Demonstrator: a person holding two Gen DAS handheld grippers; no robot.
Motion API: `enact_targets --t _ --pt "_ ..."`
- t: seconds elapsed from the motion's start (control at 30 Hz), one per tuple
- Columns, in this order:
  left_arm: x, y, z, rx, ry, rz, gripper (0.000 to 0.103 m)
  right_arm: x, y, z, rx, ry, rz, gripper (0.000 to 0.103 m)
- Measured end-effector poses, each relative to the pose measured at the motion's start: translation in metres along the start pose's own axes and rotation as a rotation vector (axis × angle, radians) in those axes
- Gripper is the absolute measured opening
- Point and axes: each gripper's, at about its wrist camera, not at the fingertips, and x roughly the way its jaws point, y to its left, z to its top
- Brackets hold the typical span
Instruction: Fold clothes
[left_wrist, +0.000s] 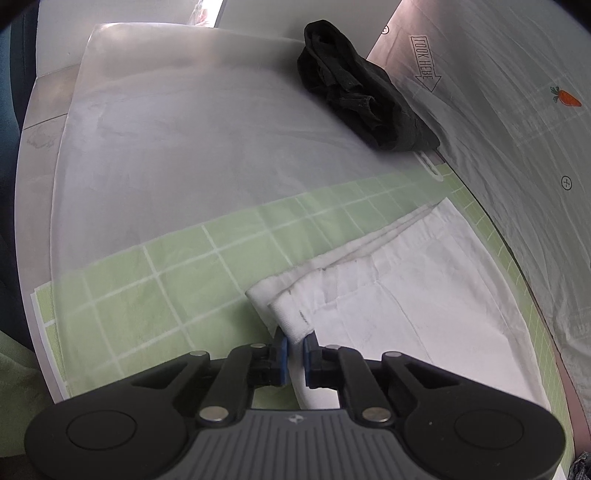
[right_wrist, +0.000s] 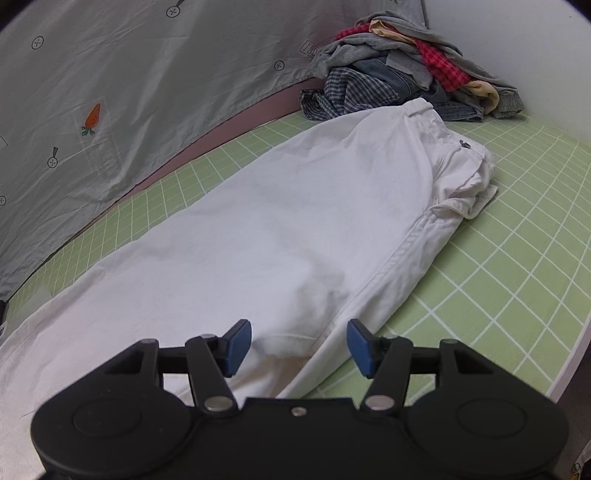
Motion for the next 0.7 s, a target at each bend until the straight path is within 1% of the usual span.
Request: enact_targets --t 0.07,0.13,0.2,0.23,0.27,0.3,0.33,0.4,0.5,0.63,0.7 --pt "0.0 0.0 0.0 -0.002 -0.001 -0.001 0.01 0.002 0.002 0.01 -0.024 -0.026 -0.001 0.058" --pt "-0.001 0.0 0.001 -0.004 -0.002 -0.001 0.01 0.011 0.005 0.017 -0.058 -0.025 -0.003 0.054" --pt "-0.001 0.0 0.001 -0.005 -0.003 -0.002 0.01 0.026 0.009 0.017 -0.117 0.001 -0.015 0.038" --pt "-0.001 0.0 0.001 -0.006 -0.004 -0.002 0.01 0.034 0.01 0.012 -0.147 0.03 -0.019 0.034" --pt "-0.002 0.0 0.002 -0.007 -0.004 -0.002 0.01 0.043 0.011 0.008 -0.176 0.06 -0.023 0.026" --pt "-0.002 0.0 0.002 -0.008 -0.005 -0.002 0.01 0.05 0.011 0.003 -0.203 0.086 -0.029 0.026" --pt "-0.002 0.0 0.002 -0.009 -0.005 -0.003 0.01 0.052 0.01 -0.003 -0.219 0.093 -0.037 0.026" --pt "-0.005 -0.003 0.002 -0.001 -0.019 -0.014 0.01 0.053 0.007 -0.015 -0.262 0.094 -0.041 0.026" --pt "-0.012 -0.01 0.002 0.021 -0.048 -0.032 0.009 0.049 0.007 -0.02 -0.306 0.088 -0.032 0.026" --pt "-0.022 -0.02 0.003 0.056 -0.09 -0.064 0.008 0.049 0.001 -0.009 -0.251 0.122 -0.01 0.027" --pt "-0.029 -0.034 0.002 0.098 -0.11 -0.091 0.006 0.043 -0.006 -0.003 -0.185 0.142 0.008 0.033"
